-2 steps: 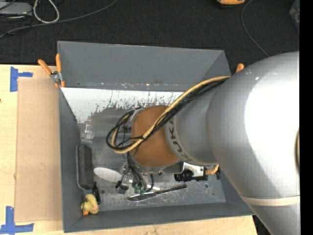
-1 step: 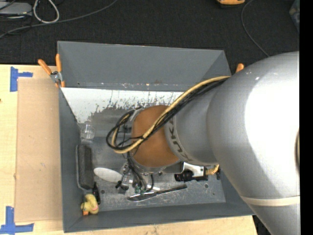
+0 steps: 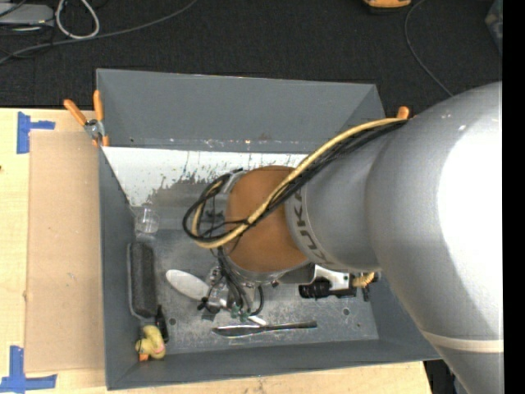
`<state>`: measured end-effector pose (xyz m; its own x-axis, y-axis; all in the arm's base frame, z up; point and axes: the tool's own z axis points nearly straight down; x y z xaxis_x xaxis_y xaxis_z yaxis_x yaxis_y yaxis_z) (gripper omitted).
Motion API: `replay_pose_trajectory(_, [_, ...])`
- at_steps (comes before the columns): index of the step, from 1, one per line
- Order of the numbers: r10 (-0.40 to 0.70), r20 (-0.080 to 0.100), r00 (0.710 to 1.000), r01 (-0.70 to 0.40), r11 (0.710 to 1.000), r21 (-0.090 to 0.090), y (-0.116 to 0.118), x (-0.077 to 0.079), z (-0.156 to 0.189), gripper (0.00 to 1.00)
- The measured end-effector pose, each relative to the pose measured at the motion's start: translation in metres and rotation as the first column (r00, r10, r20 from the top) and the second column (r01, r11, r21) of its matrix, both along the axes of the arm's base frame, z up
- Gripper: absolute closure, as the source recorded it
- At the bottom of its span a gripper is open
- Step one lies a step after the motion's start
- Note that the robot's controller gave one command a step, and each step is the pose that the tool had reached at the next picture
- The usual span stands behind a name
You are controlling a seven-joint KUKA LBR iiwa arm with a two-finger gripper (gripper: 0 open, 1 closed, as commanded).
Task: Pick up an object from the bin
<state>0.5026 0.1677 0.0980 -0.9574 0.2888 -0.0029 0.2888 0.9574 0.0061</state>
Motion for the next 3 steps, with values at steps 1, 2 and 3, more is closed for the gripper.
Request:
replay_pose_trajectory(1, [-0.001,0.002,1.0,0.001,1.0,0.001,0.0,0.001,0.012,1.0])
replay_pose_trajectory(2, [0.0,-0.012,1.0,0.0,1.0,-0.003,-0.001,-0.003,0.03,1.0])
replay_pose_trajectory(3, [0.0,-0.004,1.0,0.0,1.0,0.0,-0.001,0.0,0.064,1.0])
